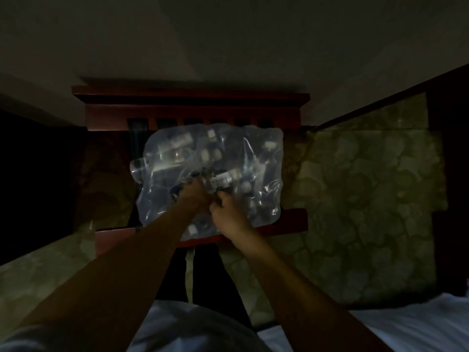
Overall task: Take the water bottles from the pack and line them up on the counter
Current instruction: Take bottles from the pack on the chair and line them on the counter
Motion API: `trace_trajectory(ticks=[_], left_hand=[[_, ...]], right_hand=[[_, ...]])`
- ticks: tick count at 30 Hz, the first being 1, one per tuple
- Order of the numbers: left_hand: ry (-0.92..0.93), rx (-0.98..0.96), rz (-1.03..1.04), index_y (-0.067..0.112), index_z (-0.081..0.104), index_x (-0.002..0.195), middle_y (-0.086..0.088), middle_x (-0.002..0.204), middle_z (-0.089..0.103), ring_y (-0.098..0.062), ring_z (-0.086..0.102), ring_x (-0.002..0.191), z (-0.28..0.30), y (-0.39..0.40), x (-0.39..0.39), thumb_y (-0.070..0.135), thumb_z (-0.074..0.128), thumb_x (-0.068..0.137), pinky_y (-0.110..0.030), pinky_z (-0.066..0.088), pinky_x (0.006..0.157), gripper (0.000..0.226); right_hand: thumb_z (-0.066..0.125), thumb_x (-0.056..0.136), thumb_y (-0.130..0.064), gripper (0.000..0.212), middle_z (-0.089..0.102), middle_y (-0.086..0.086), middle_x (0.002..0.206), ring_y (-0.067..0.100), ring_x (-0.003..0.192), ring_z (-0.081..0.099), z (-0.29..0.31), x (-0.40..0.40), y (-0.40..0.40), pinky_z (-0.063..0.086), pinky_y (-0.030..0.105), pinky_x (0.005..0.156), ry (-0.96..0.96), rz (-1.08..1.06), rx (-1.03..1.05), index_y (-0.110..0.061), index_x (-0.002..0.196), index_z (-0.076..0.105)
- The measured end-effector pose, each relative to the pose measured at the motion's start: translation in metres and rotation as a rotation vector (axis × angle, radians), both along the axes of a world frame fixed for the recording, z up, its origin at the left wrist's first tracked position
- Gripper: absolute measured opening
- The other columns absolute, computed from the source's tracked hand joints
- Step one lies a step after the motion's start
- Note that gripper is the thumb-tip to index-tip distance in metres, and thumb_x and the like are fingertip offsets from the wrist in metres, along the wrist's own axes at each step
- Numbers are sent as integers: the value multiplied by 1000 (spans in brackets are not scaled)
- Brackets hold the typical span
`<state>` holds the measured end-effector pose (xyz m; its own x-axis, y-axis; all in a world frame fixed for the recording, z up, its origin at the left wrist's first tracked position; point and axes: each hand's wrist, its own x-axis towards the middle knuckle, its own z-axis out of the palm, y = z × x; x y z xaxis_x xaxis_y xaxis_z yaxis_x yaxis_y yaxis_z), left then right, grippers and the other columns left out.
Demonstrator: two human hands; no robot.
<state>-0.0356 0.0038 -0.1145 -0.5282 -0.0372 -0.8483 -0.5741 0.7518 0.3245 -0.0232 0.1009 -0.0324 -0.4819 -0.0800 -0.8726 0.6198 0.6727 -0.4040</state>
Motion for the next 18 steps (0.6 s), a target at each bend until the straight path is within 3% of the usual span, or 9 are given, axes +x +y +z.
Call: trace_trajectory(ticks=[5,8,10,14,18], left_hand=[[-77,-38,-38,18,57,136,-12,138,58,-33,55,127,-40,-15,17,32,64,90,-45,47,105,49],[-89,-24,-61,20,62,129,-8,129,64,-29,62,118,-46,-20,24,37,69,85,-34,50,92,48],[-61,-57,-99,23,63,127,-7,128,64,-28,62,115,-43,-20,25,40,69,83,-32,48,87,48],[-48,-147,-183,37,57,130,2,134,59,-22,59,122,-24,-20,13,54,69,76,-34,48,91,57],[-7,-120,-252,33,51,137,1,139,57,-22,57,126,-3,-16,6,49,68,81,-35,47,92,61]], right_hand=[[44,98,-15,43,53,13,137,30,121,53,0,-1,0,39,34,95,-33,6,-15,-15,141,45],[44,98,-13,41,57,15,132,24,101,55,-5,-1,0,42,33,84,-25,-2,-10,-12,140,46],[45,98,-14,40,58,16,129,24,100,55,-8,1,-1,43,37,85,-25,-1,7,-12,139,47],[45,99,-16,40,57,15,118,23,97,53,-10,4,-3,38,30,82,-31,-29,16,-10,138,48],[45,97,-15,34,59,14,117,27,99,57,-7,1,-3,41,32,83,-4,-86,12,-9,130,52]])
